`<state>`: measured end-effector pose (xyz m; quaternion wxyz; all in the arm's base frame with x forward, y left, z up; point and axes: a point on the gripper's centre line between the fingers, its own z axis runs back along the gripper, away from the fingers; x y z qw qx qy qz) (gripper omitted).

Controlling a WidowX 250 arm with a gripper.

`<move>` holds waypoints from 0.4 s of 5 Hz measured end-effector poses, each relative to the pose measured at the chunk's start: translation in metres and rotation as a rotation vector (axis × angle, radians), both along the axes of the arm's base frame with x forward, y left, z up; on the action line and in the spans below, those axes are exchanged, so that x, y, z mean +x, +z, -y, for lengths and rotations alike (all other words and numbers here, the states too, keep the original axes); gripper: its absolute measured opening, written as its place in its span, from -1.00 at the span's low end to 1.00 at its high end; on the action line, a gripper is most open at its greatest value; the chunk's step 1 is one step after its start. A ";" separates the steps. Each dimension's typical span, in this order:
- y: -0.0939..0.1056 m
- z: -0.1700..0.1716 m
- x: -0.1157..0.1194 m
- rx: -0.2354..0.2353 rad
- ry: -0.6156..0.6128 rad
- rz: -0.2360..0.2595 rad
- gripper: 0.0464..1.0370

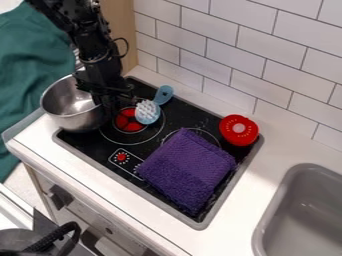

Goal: Put the silver pot on the purple napkin on the right side

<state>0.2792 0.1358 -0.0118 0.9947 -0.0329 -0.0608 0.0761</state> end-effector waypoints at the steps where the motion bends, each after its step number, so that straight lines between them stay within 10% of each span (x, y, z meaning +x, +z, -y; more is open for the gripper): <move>1: 0.009 0.002 0.004 0.001 0.026 0.034 -0.98; 2: 0.023 0.010 0.005 0.020 0.037 0.072 -0.98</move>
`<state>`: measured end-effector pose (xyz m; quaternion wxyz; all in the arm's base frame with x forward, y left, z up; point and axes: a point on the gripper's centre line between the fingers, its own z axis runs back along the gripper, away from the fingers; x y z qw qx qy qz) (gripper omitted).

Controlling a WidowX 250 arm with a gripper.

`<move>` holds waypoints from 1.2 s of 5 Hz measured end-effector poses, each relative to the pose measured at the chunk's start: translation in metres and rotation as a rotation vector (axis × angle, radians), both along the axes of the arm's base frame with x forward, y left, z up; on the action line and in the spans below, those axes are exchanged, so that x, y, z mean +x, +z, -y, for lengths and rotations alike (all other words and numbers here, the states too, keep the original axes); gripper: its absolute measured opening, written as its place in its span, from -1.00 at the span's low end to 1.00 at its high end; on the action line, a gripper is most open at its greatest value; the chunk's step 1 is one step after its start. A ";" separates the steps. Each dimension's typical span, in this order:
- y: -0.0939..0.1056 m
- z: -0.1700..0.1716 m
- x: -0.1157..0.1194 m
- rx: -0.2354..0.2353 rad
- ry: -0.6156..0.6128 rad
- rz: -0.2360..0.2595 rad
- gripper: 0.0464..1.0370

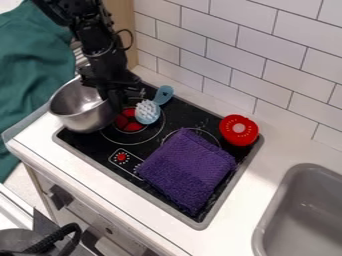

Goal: Put the silver pot on the purple napkin on the right side

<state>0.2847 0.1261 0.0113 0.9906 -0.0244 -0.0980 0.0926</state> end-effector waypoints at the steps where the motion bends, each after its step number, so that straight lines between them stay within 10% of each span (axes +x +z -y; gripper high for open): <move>1: 0.034 0.017 0.005 0.066 -0.009 0.068 -0.98; 3: 0.057 0.100 0.002 0.110 -0.074 0.104 -0.98; 6: 0.017 0.172 -0.013 -0.006 -0.144 0.035 -0.98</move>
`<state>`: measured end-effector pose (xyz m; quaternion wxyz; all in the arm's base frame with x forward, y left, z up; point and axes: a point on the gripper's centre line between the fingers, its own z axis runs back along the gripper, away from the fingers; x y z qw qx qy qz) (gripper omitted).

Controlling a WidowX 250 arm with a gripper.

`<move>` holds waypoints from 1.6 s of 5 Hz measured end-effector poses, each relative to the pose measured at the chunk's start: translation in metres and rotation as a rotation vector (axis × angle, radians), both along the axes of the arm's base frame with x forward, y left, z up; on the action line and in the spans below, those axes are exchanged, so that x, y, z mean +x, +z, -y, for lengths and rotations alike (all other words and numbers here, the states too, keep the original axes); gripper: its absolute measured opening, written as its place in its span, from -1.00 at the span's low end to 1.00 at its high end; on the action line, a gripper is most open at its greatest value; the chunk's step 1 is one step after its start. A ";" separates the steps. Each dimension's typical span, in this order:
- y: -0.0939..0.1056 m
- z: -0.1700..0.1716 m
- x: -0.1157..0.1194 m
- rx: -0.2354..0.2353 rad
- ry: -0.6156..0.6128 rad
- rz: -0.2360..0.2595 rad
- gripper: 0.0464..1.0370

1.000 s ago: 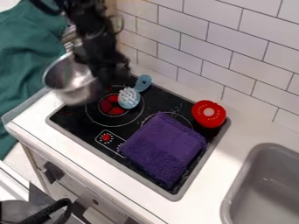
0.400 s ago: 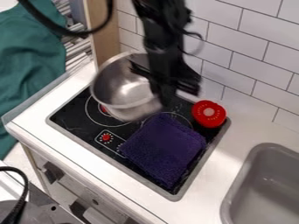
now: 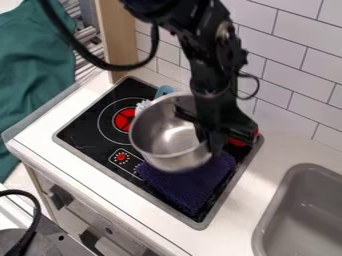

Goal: Put the silver pot on the purple napkin on the right side

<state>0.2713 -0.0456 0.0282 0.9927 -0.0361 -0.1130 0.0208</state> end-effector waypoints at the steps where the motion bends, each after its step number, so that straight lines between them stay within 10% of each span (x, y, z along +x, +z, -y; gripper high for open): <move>1: -0.018 0.004 0.003 -0.009 -0.020 -0.050 -0.98; 3: -0.032 -0.005 0.012 -0.054 -0.025 -0.066 -0.93; 7: 0.013 -0.006 0.005 0.004 -0.041 0.007 0.96; 8: 0.027 -0.013 0.009 0.060 -0.030 -0.004 0.95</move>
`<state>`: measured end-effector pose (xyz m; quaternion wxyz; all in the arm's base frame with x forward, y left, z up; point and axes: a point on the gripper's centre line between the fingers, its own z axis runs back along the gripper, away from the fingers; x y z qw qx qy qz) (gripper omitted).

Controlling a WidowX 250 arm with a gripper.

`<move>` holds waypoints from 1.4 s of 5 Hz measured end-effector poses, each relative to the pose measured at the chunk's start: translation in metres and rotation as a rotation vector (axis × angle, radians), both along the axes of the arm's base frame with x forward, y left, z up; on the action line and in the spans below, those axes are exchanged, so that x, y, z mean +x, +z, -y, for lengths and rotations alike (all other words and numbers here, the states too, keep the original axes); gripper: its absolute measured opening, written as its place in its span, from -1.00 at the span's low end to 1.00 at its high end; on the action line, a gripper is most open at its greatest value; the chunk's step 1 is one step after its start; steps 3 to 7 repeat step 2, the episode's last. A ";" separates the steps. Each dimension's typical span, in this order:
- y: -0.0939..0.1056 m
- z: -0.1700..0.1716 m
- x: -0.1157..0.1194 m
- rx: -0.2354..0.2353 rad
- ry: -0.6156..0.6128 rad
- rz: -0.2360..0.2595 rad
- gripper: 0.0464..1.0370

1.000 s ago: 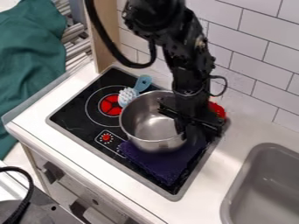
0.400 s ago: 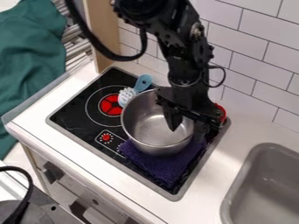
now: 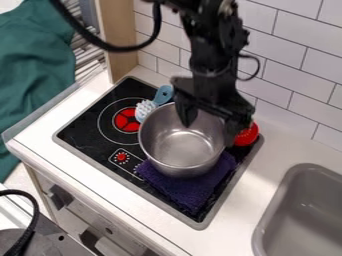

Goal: Put the silver pot on the purple napkin on the right side

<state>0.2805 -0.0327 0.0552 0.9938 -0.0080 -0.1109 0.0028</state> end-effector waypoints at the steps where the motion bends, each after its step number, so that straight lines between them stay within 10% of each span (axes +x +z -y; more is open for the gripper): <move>1: 0.016 -0.007 0.011 0.032 0.022 -0.018 0.94; 7: 0.010 -0.017 0.010 -0.004 0.045 -0.045 0.94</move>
